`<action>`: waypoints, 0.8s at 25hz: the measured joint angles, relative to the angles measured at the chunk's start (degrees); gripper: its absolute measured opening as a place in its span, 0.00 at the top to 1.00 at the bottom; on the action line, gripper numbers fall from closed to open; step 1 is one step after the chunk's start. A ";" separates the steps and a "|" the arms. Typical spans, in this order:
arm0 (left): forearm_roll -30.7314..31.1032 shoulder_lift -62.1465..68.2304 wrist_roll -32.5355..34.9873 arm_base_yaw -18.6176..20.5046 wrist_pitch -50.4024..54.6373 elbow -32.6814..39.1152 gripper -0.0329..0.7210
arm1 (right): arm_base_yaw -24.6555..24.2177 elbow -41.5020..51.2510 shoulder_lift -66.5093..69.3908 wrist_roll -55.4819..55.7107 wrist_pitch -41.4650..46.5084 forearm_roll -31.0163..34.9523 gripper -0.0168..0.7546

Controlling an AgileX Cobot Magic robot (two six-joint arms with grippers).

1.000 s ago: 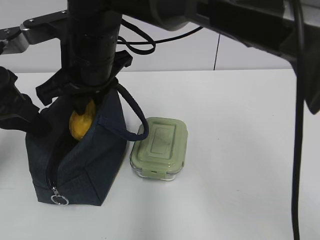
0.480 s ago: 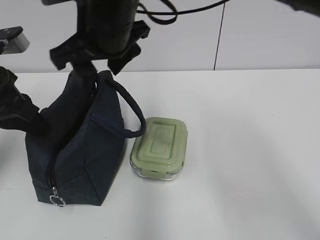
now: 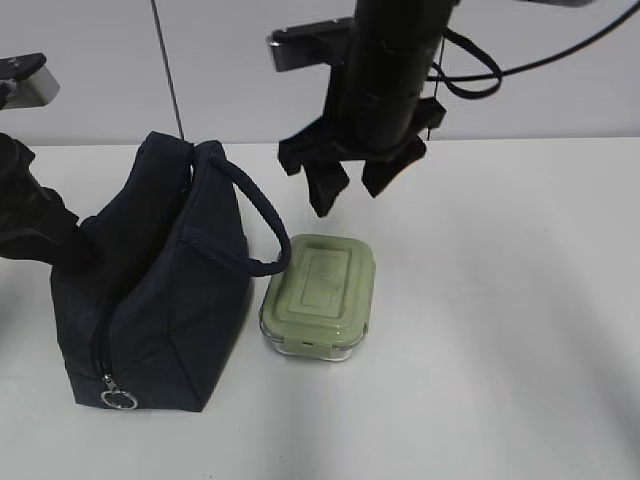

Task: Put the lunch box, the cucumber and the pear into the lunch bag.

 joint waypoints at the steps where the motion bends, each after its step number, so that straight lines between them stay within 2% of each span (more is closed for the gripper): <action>1: 0.00 0.00 0.00 0.00 0.00 0.00 0.96 | -0.42 2.39 -1.04 0.00 -1.41 0.36 0.31; 4: 0.00 0.00 0.00 0.00 0.00 0.00 0.96 | -2.64 13.61 -5.57 0.13 -7.61 2.10 0.31; 6: 0.00 0.00 0.00 0.00 0.00 0.00 0.96 | -4.21 17.98 -6.94 -0.73 -10.69 5.23 0.31; 11: 0.02 0.00 0.00 0.00 0.00 0.00 0.96 | -11.70 28.40 -8.00 -14.91 -16.67 28.74 0.31; 12: 0.02 0.00 0.00 0.00 0.00 0.00 0.96 | -13.67 29.99 -8.04 -19.66 -17.22 35.56 0.31; 20: 0.02 0.00 0.00 0.00 0.11 0.00 0.96 | -22.85 40.58 -8.22 -40.84 -17.43 63.86 0.31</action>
